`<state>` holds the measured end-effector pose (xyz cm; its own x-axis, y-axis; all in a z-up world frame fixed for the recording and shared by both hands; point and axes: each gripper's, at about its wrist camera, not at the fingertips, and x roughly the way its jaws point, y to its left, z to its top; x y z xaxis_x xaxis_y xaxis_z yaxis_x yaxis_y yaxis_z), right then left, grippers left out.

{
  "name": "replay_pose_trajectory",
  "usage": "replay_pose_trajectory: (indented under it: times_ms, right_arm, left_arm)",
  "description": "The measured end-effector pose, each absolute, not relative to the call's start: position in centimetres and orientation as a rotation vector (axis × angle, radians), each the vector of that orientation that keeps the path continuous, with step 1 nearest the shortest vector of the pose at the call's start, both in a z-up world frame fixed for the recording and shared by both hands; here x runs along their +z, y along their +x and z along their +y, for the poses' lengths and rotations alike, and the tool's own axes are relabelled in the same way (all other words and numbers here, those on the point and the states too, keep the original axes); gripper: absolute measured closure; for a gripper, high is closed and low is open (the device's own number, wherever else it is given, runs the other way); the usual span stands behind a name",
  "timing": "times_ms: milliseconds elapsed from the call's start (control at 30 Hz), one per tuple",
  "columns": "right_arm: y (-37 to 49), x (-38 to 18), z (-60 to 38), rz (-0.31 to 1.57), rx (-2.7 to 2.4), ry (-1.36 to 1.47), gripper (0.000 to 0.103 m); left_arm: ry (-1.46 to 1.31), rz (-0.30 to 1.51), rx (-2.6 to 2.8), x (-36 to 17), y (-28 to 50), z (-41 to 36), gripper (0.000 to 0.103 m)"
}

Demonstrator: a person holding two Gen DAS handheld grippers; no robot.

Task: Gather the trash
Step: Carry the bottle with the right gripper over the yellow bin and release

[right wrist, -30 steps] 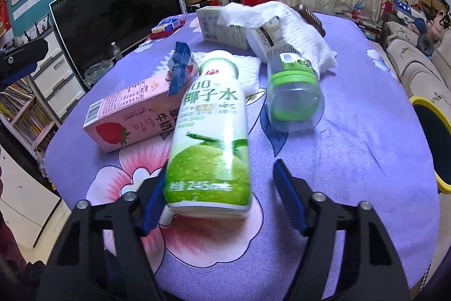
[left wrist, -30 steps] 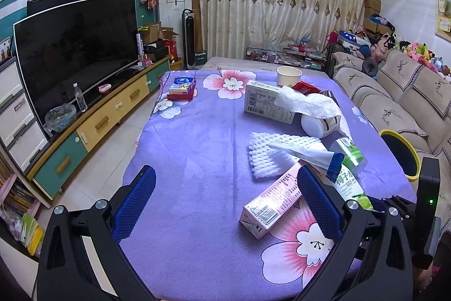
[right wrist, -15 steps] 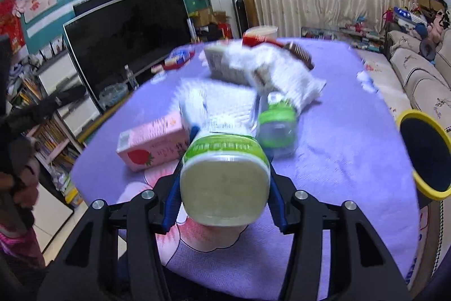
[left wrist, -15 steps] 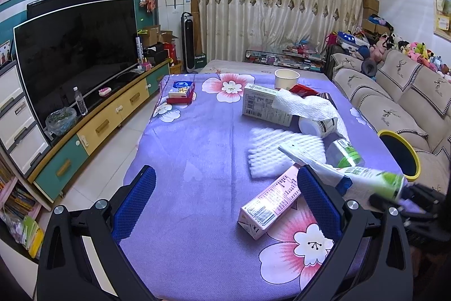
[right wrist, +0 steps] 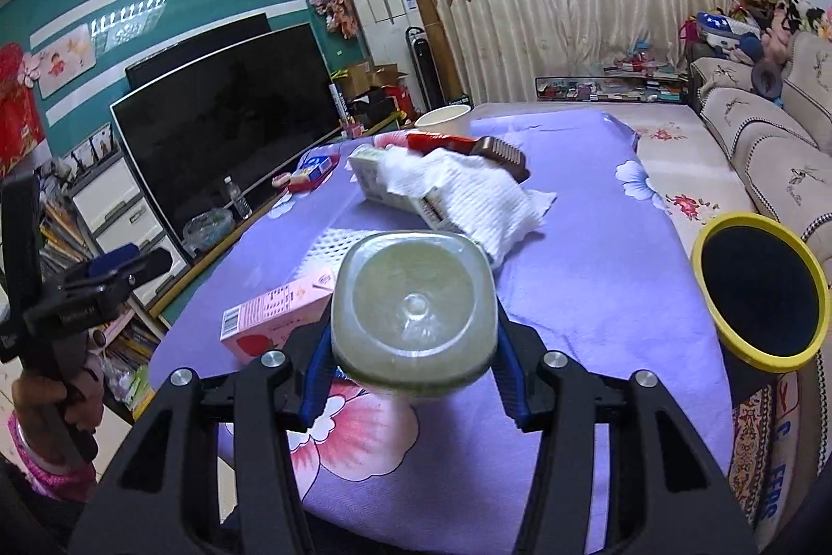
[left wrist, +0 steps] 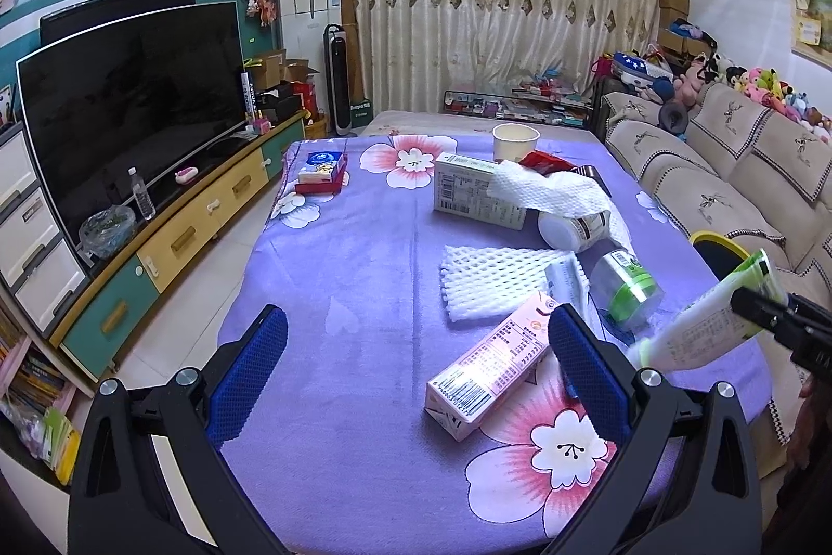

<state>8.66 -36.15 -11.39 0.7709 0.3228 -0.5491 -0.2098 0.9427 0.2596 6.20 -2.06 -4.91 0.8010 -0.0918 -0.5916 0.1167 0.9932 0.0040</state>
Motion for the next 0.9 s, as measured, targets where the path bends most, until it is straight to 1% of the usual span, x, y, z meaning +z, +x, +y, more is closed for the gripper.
replay_pose_trajectory:
  times_ms: [233, 433, 700, 833, 900]
  right_arm:
    - [8.7, -10.8, -38.2, 0.612, 0.273, 0.232, 0.054]
    - [8.7, -8.9, -41.1, 0.562, 0.243, 0.270, 0.054]
    - [8.9, -6.0, -50.2, 0.428, -0.039, 0.299, 0.054]
    - [10.9, -7.4, -55.1, 0.443, -0.249, 0.285, 0.054]
    - [12.9, -9.4, -57.3, 0.504, -0.332, 0.278, 0.054]
  left_arm:
    - [0.059, 0.636, -0.128, -5.2, 6.6, -3.1, 0.004]
    - [0.076, 0.638, -0.152, -5.4, 7.1, -4.4, 0.004]
    - [0.093, 0.655, -0.176, -5.9, 8.5, -6.1, 0.004]
    - [0.098, 0.669, -0.184, -6.4, 9.1, -6.8, 0.004]
    - [0.100, 0.675, -0.189, -6.6, 9.6, -7.1, 0.004]
